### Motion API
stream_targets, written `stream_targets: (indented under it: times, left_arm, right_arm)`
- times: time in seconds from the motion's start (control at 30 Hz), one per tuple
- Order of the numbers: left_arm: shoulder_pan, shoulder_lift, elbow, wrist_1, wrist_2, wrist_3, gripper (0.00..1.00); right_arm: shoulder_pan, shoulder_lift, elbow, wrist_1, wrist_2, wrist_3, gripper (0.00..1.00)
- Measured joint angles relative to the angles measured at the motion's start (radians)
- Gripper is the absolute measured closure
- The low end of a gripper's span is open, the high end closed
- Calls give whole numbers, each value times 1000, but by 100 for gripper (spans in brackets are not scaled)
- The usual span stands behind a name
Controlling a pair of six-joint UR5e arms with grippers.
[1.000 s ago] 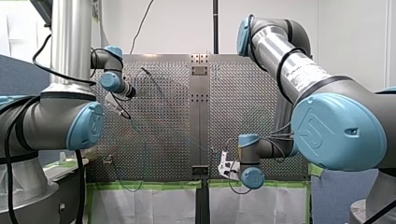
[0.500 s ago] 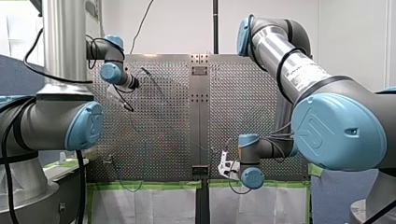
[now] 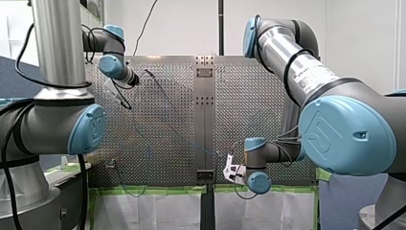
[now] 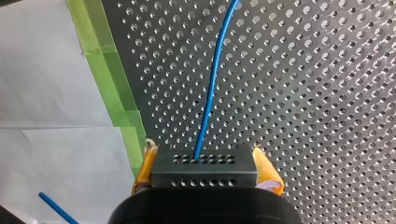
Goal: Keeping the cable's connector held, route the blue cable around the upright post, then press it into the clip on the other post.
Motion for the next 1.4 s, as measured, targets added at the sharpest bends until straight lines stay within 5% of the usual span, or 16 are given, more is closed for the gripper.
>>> stream_targets:
  times: [0.43,0.77,1.4]
  left_arm:
    - [0,97,48,-104,-22,104,2]
    - [-31,86,135,-191,-27,191,2]
    - [-170,-7,295,-351,-139,351,2]
  right_arm:
    - [1,0,-9,2,-6,7,100]
    - [7,0,-13,2,-24,9,100]
    - [9,0,-13,6,-27,-3,100]
